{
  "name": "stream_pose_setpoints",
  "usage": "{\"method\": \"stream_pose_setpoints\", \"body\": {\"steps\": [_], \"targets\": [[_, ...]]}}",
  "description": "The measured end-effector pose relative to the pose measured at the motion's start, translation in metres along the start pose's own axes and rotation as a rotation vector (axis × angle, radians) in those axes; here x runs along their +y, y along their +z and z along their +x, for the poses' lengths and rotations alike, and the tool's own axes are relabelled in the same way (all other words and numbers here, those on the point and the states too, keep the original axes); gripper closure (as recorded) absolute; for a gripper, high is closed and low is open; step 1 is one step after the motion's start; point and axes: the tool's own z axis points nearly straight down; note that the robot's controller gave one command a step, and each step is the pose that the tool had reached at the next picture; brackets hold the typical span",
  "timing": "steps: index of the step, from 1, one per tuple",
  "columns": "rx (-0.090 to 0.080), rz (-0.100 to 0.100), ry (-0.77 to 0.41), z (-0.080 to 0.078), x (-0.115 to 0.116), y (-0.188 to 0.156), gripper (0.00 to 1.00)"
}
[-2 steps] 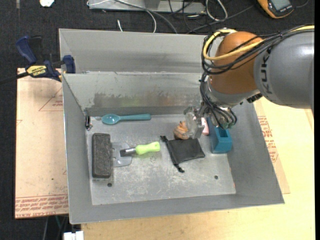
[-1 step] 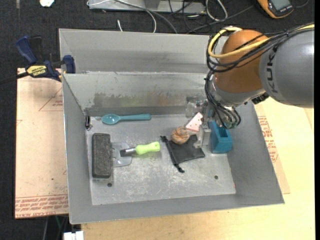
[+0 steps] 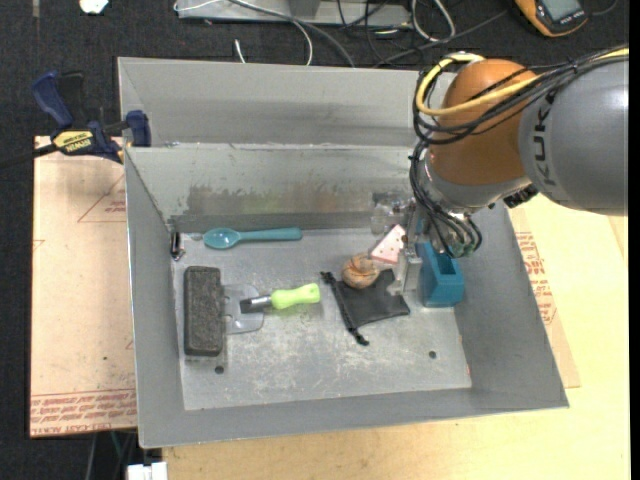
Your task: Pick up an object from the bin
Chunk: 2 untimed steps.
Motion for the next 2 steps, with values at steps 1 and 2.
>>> {"method": "stream_pose_setpoints", "body": {"steps": [1,2], "targets": [[-0.005,0.000,-0.101,-0.001,-0.005,0.021,0.00],[0.001,-0.001,-0.132,0.000,-0.005,0.040,0.00]]}}
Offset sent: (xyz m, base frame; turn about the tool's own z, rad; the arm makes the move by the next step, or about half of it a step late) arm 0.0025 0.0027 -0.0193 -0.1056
